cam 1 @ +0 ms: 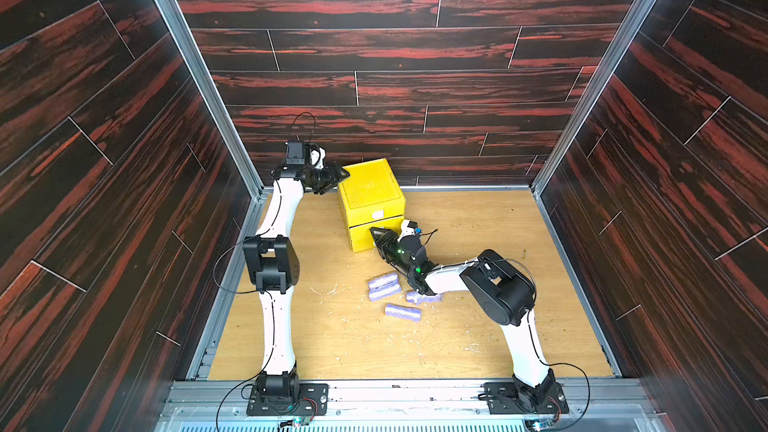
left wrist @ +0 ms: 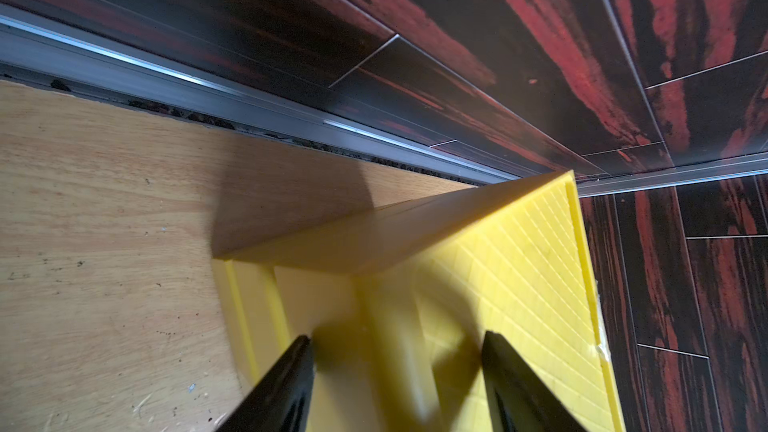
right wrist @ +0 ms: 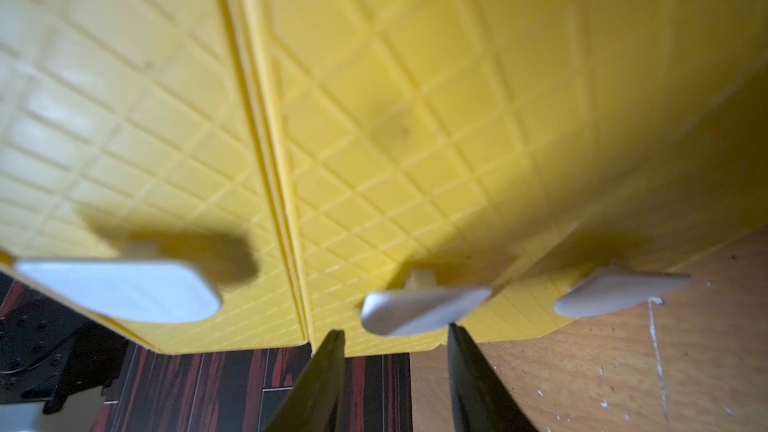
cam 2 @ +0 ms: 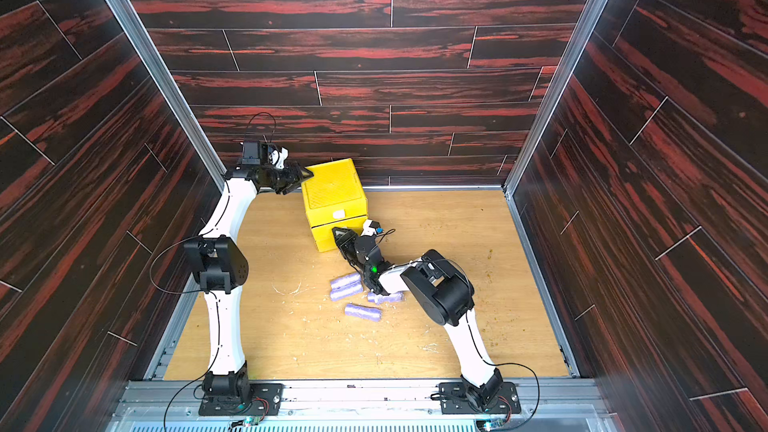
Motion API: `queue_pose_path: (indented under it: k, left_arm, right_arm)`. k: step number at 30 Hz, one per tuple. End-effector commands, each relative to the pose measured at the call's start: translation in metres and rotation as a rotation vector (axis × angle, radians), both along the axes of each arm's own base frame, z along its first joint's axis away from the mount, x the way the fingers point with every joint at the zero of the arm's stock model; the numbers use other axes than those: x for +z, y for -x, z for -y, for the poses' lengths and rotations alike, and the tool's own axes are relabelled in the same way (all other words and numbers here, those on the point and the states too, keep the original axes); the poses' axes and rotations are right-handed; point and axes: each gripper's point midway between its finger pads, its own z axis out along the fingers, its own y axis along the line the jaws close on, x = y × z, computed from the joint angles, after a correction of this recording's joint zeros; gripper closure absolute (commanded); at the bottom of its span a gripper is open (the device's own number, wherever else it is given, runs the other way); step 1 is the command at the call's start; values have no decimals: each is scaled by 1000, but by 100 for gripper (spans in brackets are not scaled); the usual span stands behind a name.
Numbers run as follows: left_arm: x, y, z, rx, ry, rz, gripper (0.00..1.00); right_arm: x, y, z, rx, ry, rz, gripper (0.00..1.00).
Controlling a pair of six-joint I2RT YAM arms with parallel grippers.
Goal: Sort the rolls of trash bags by color and place them into the drawer
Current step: Close the drawer in the storage box.
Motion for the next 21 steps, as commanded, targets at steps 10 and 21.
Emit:
queue_pose_path:
  k: [10, 21]
  left_arm:
    - [-20, 31, 32, -87, -14, -114, 33]
    - [-22, 33, 29, -78, -32, -123, 33]
  right_arm:
    - [10, -6, -3, -5, -38, 24, 54]
    - [24, 69, 73, -13, 149, -147, 52]
